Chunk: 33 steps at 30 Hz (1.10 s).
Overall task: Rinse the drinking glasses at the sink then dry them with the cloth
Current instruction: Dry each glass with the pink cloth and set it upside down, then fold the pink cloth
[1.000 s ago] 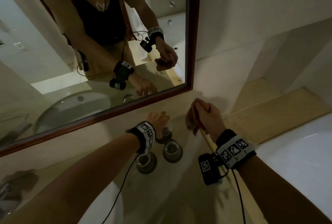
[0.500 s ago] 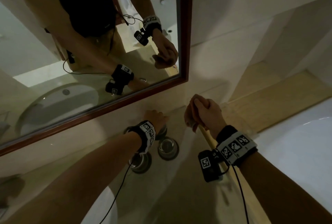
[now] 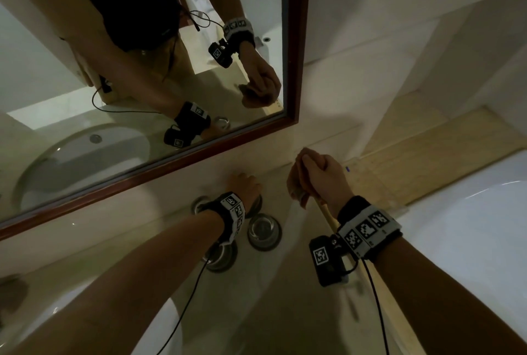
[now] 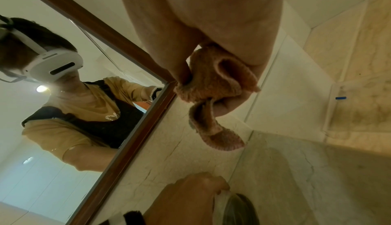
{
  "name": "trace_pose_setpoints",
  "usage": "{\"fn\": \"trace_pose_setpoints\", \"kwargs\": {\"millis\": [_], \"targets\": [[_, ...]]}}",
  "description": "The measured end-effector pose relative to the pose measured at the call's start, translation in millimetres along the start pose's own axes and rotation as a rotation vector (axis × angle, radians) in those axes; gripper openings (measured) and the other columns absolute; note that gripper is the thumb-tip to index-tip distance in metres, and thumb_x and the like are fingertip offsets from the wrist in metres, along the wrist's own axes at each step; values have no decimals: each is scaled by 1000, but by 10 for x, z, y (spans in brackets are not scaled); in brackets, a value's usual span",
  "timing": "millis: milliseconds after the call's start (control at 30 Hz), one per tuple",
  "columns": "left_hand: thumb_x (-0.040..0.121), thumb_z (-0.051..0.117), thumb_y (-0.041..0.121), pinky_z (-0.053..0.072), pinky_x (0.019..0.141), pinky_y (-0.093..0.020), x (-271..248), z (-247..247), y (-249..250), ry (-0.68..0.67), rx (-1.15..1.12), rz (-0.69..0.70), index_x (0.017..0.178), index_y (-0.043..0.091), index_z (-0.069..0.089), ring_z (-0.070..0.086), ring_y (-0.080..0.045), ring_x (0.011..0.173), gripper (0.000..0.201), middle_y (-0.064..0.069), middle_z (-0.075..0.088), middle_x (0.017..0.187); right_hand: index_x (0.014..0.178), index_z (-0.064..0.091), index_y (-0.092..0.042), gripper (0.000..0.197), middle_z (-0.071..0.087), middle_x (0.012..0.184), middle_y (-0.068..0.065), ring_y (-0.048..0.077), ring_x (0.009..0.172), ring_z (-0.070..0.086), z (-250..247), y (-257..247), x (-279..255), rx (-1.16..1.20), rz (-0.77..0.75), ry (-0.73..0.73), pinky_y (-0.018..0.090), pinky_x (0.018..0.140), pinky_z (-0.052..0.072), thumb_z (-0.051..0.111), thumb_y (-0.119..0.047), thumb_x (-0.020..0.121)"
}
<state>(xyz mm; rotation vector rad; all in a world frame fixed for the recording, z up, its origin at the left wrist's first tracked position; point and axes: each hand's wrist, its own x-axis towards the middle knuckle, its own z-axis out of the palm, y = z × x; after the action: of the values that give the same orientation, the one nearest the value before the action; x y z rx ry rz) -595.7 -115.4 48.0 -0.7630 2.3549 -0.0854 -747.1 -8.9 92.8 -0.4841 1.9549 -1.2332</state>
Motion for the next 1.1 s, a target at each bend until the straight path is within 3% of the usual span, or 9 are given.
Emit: {"fn": "trace_pose_setpoints", "kwargs": {"millis": [167,400,467,533,700,800,900,967,1100], "targets": [[85,65,18,39,99,-44,-13,10,13,35,-67,-3,128,18,47,44,-32,121,47,-7,44,132,106,60,-7,31,67,100,13,29,93,64,66,-22,18,4,-9,-8,39,80,52,56,-36,95],[91,58,22,26,110,-50,-152,-71,-89,-22,-167,-6,151,27,11,22,-40,137,76,-11,17,154,106,59,-14,28,66,100,10,26,87,63,96,-110,-51,19,-9,-66,32,65,52,48,-39,99],[94,53,25,25,110,-50,-271,-127,-139,5,-168,18,152,27,6,19,-39,140,75,-11,11,157,109,61,-15,33,67,103,9,26,93,64,116,-164,-93,43,-1,-91,39,77,56,45,-43,100],[92,56,29,30,107,-46,-433,-190,-206,86,-222,41,151,26,10,26,-34,137,75,-9,18,155,112,62,-16,37,67,106,9,28,97,64,159,-260,-181,41,-7,-127,43,87,55,43,-45,100],[82,69,38,46,87,-29,-942,-370,-430,358,-860,45,139,30,32,52,-17,113,68,3,49,129,104,61,-21,37,65,102,10,32,89,62,270,-505,-436,7,-89,-327,36,64,54,42,-52,99],[84,70,26,51,81,-24,-1350,-464,-557,536,-1087,166,139,30,32,55,-10,104,67,7,51,121,110,64,-20,38,68,106,9,28,94,66,380,-675,-660,-14,-125,-455,39,73,57,44,-51,99],[89,63,13,54,77,-24,-1697,-467,-711,675,-1121,176,136,20,40,59,-10,97,53,2,57,111,112,65,-11,41,69,90,7,10,65,65,498,-866,-974,44,-140,-570,20,48,48,41,-43,102],[91,60,11,53,79,-26,-1916,-431,-831,708,-1199,141,131,14,46,62,-13,97,43,-5,62,110,101,66,-8,44,66,72,5,10,49,59,573,-975,-1179,82,-112,-666,19,39,39,37,-40,104],[91,59,1,43,77,-4,-2395,-345,-992,828,-1261,122,111,1,61,60,14,87,20,4,67,98,84,68,-11,57,54,85,20,27,63,48,796,-1162,-1613,-1,-143,-704,34,58,36,41,-60,97]]}}
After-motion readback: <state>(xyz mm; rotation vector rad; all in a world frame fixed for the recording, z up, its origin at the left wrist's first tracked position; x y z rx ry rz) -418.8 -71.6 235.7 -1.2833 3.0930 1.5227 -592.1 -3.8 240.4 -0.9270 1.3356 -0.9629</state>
